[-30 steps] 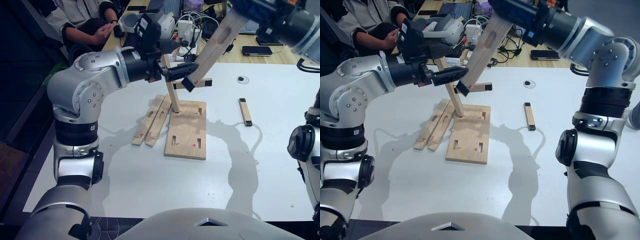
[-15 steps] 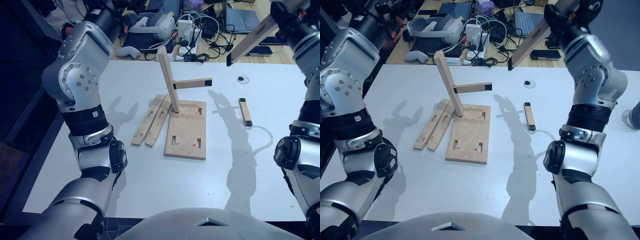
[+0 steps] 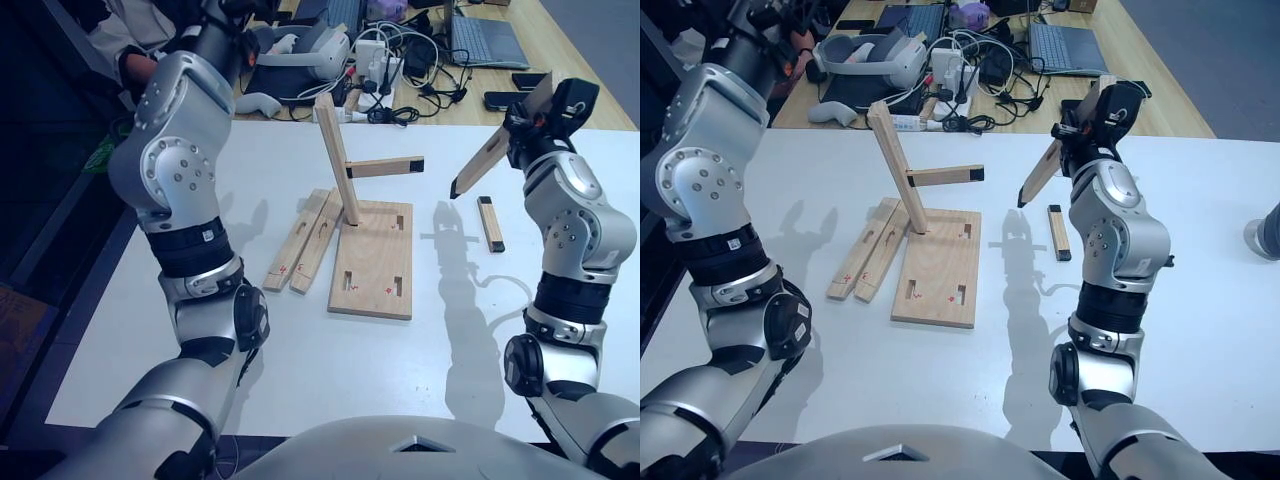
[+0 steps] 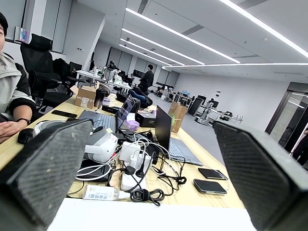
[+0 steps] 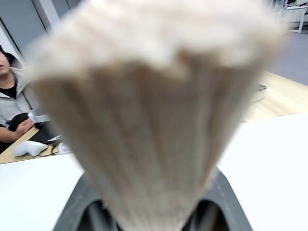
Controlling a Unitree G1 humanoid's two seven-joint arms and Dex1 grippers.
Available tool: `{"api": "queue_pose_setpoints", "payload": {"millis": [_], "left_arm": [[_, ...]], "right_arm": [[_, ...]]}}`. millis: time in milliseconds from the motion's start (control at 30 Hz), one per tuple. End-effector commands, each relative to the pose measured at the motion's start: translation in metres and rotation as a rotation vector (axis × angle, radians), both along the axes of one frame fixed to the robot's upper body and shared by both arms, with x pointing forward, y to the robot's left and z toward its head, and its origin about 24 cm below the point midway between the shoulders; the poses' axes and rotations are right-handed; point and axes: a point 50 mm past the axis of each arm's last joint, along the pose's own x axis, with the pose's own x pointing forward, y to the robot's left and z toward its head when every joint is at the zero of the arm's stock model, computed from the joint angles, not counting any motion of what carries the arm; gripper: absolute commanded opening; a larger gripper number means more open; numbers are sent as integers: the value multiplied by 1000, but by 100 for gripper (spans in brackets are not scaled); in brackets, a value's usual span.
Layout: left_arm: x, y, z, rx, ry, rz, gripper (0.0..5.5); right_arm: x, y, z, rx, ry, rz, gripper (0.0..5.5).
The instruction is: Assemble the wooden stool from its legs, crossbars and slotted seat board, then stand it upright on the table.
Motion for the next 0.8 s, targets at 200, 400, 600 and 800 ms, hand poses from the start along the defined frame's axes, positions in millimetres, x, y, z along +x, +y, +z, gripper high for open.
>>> {"api": "queue_pose_setpoints", "payload": {"millis": [200,400,600,800], "left_arm": [[-9,-25,-33,54,96,-56,461],[-16,-19,-43,55,112,-9,461],[-14,-12,-39,66,101,9,461],[-8,-21,-36,65,99,-22,461]], "right_arm": [[-20,4,-24,-39,44,-29,100],[-14,8,-30,-54,68,-20,100],[-9,16,-31,-61,69,-14,100],[-12,12,-32,-70,74,-62,100]]}}
